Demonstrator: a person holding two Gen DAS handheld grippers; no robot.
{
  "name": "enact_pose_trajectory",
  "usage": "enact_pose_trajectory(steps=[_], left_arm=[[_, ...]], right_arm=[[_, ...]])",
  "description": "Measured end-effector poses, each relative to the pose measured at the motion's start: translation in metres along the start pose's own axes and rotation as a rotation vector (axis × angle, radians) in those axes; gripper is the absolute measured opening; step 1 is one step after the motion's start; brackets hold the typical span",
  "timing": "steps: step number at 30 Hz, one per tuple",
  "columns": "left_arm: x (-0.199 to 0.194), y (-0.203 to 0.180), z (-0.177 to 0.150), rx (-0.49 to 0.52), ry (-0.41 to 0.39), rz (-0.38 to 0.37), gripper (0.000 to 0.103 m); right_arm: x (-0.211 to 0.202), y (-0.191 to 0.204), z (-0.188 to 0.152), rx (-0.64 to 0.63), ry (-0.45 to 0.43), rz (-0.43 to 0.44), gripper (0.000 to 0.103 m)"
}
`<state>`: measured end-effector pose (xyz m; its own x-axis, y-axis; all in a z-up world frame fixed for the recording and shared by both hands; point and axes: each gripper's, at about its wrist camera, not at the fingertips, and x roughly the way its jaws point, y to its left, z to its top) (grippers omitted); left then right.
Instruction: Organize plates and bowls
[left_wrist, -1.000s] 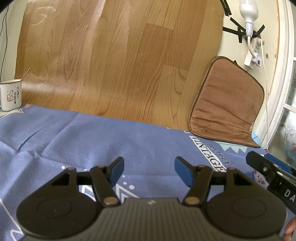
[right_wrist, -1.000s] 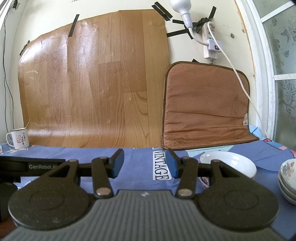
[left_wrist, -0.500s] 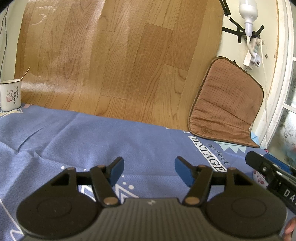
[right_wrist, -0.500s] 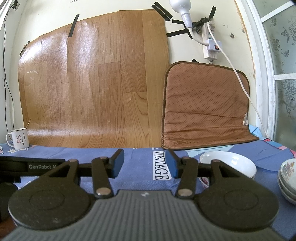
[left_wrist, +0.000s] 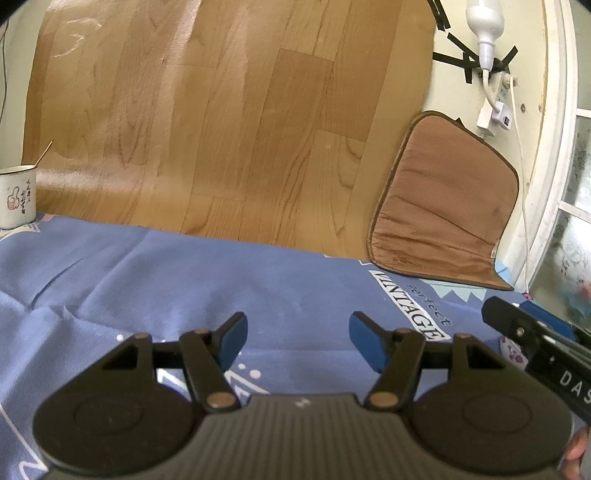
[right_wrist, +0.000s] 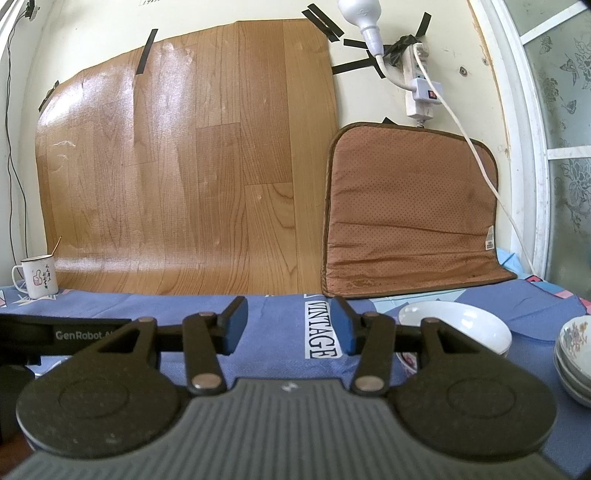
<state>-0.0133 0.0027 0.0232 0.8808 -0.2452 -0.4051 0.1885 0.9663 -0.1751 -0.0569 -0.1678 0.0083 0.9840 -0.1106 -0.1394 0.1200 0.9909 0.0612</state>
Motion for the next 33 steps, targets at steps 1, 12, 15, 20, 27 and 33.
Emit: enact_pose_trajectory(steps=[1,12,15,20,27,33], left_arm=[[0.0001,-0.0001,0.0000,-0.001,0.001,0.000,0.062],[0.0014,0.0020,0.0010,-0.006,0.009,-0.002,0.062],[0.0015,0.0018,0.0009,-0.006,0.009,-0.002,0.062],[0.0016,0.0012,0.0007,-0.005,0.008,-0.002,0.062],[0.0014,0.0010,0.0007,-0.006,0.009,-0.001,0.062],[0.0014,0.0010,0.0008,-0.006,0.009,-0.001,0.062]], right_arm=[[0.0000,0.0000,-0.0001,0.000,0.000,0.000,0.052],[-0.0002,0.0010,-0.0001,0.004,0.003,-0.001,0.052],[-0.0002,0.0011,0.0001,0.004,0.003,-0.001,0.052],[0.0000,0.0005,-0.0001,0.004,0.003,-0.002,0.052],[-0.0001,0.0010,0.0000,0.005,0.003,-0.003,0.052],[0.0000,0.0008,0.0002,0.005,0.003,-0.003,0.052]])
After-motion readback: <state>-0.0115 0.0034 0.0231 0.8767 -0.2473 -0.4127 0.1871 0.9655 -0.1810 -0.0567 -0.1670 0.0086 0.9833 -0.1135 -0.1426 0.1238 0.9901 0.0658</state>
